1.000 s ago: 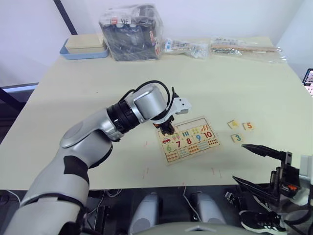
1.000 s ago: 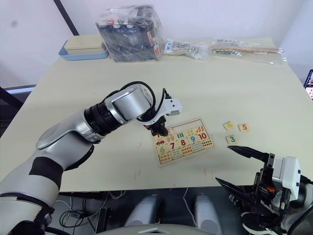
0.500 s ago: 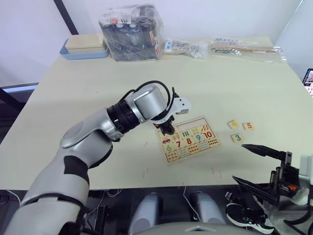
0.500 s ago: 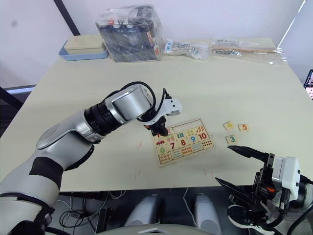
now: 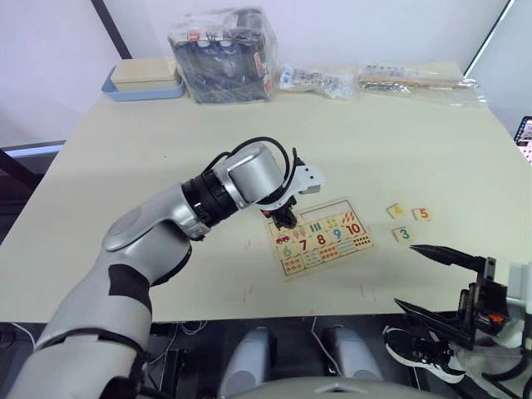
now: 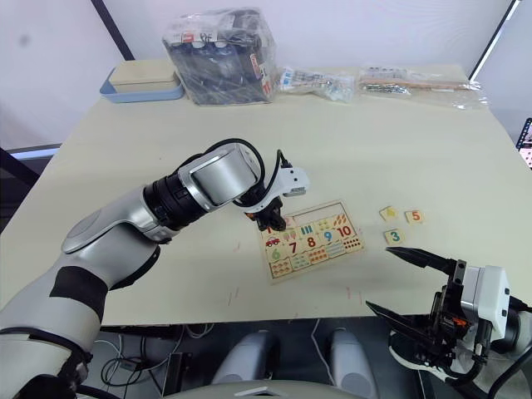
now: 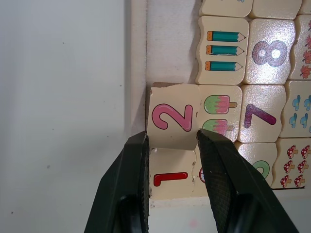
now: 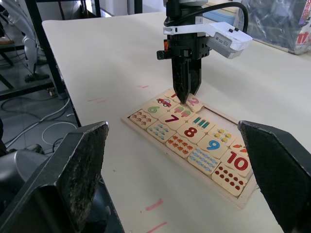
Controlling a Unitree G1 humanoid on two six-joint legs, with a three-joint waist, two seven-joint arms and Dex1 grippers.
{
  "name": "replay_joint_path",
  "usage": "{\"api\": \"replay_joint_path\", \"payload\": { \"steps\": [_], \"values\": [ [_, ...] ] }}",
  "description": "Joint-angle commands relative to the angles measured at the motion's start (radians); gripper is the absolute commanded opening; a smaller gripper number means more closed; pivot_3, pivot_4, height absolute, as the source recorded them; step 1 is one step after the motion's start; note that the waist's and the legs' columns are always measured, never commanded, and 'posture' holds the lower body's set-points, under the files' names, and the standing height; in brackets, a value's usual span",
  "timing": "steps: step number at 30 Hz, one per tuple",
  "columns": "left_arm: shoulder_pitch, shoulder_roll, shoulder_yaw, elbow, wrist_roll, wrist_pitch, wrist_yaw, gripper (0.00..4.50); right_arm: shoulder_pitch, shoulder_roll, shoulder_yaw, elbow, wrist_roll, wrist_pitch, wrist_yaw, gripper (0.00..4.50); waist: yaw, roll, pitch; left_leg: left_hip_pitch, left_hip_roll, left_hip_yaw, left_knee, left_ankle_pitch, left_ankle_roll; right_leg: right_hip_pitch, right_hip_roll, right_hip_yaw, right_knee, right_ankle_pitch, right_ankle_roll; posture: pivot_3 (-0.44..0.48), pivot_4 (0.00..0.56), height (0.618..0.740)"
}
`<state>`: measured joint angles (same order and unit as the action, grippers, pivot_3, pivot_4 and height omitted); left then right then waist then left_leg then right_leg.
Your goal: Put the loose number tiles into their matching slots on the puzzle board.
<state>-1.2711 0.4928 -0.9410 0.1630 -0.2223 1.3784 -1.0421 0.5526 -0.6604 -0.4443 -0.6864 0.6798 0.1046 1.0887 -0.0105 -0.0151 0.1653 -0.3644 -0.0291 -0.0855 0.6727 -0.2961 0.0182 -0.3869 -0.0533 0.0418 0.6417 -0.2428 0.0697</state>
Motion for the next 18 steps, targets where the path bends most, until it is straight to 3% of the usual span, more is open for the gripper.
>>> {"api": "replay_joint_path", "payload": {
  "steps": [1, 2, 5, 11, 17, 18],
  "values": [
    [-0.003, 0.001, 0.021, -0.034, -0.01, 0.0, 0.001, 2.73, 0.0, 0.0, -0.01, -0.012, 0.007, -0.019, 0.004, 4.5, 0.0, 0.0, 0.0, 0.0, 0.0, 0.0, 0.0, 0.0, 0.0, 0.0, 0.0, 0.0, 0.0, 0.0, 0.0, 0.0, 0.15, 0.74],
    [-0.003, 0.001, 0.021, -0.034, -0.01, -0.001, 0.001, 3.32, -0.001, -0.001, -0.01, -0.011, 0.007, -0.019, 0.004, 4.5, 0.0, 0.0, 0.0, 0.0, 0.0, 0.0, 0.0, 0.0, 0.0, 0.0, 0.0, 0.0, 0.0, 0.0, 0.0, 0.0, 0.15, 0.74],
    [-0.003, 0.001, 0.022, -0.031, -0.011, -0.004, 0.005, 4.48, -0.004, -0.002, -0.01, -0.009, 0.008, -0.018, 0.004, 4.5, 0.0, 0.0, 0.0, 0.0, 0.0, 0.0, 0.0, 0.0, 0.0, 0.0, 0.0, 0.0, 0.0, 0.0, 0.0, 0.0, 0.15, 0.74],
    [-0.006, 0.014, 0.089, -0.039, -0.017, -0.032, 0.014, 4.48, -0.008, -0.002, -0.009, -0.01, 0.007, -0.016, 0.003, 4.5, 0.0, 0.0, 0.0, 0.0, 0.0, 0.0, 0.0, 0.0, 0.0, 0.0, 0.0, 0.0, 0.0, 0.0, 0.0, 0.0, 0.15, 0.74],
    [0.005, 0.137, 0.199, -0.115, -0.076, -0.121, -0.084, 4.48, -0.009, 0.002, -0.004, -0.012, 0.001, -0.02, 0.001, 4.5, -0.004, 0.0, 0.0, 0.0, 0.001, 0.0, 0.0, 0.0, 0.0, 0.0, 0.0, 0.0, 0.0, 0.0, 0.0, 0.0, 0.15, 0.74],
    [0.037, 0.139, 0.26, -0.113, -0.104, -0.152, -0.094, 4.48, -0.012, 0.003, -0.001, -0.01, -0.001, -0.021, 0.0, 4.5, -0.003, 0.0, 0.0, 0.001, 0.001, 0.001, -0.001, 0.0, 0.0, 0.0, 0.0, 0.001, 0.0, 0.0, 0.0, 0.0, 0.15, 0.74]
  ]
}}
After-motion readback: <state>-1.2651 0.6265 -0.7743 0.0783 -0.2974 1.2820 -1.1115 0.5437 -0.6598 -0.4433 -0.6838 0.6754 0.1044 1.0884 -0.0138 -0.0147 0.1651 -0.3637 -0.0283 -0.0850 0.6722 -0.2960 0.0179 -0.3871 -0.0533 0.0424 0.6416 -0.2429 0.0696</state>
